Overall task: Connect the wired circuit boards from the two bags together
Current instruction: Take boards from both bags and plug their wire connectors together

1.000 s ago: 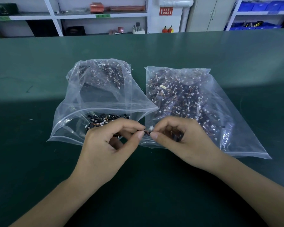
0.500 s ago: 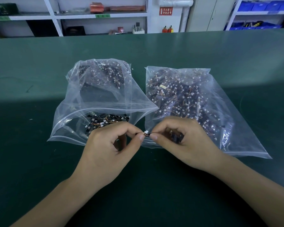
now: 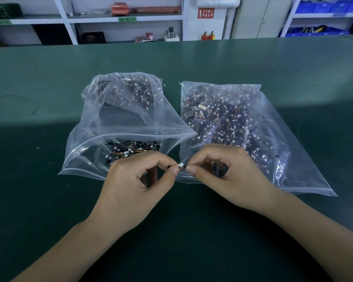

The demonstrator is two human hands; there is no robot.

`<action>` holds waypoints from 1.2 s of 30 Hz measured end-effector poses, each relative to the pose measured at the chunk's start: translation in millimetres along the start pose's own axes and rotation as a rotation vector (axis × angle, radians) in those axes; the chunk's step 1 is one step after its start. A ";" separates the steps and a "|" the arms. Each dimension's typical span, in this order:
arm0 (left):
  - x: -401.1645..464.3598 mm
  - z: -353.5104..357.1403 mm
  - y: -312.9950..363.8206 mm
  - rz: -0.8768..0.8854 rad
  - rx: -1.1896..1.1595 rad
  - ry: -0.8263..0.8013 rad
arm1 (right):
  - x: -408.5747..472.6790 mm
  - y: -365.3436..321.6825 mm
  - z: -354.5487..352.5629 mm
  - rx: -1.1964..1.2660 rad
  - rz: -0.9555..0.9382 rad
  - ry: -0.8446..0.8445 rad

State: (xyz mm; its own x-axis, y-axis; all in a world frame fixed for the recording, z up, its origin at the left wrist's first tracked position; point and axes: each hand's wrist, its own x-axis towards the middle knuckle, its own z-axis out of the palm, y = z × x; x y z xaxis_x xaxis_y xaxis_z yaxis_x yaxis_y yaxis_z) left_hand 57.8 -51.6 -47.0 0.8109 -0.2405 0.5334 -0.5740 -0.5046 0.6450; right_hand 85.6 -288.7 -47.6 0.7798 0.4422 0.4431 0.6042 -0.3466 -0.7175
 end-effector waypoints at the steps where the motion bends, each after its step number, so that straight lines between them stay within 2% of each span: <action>1: -0.1 -0.2 0.1 0.003 -0.003 0.002 | 0.2 -0.5 0.6 -0.008 -0.010 0.002; 4: 0.2 0.0 -1.1 -0.013 0.010 0.008 | -0.6 -0.6 -0.3 -0.061 -0.035 0.002; 9: 0.5 -1.3 -8.0 -0.042 0.034 0.014 | 1.2 6.6 -12.0 -0.352 -0.103 -0.112; 20: 2.5 -3.1 -11.3 0.111 0.068 -0.033 | 0.9 11.0 -13.6 -0.302 -0.078 0.020; 30: 5.0 9.3 -5.7 0.152 0.199 0.040 | 0.4 10.5 -10.2 -0.213 -0.078 0.060; 36: 10.1 13.1 -0.3 0.289 0.544 0.095 | 1.4 9.0 -11.1 -0.216 -0.106 0.078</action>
State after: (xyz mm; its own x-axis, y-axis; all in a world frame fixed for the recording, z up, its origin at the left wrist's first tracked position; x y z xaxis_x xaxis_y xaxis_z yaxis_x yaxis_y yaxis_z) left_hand 67.6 -64.7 -49.0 0.6034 -0.3685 0.7072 -0.6083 -0.7861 0.1094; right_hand 94.0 -300.4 -47.5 0.7157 0.4227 0.5560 0.6974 -0.4745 -0.5370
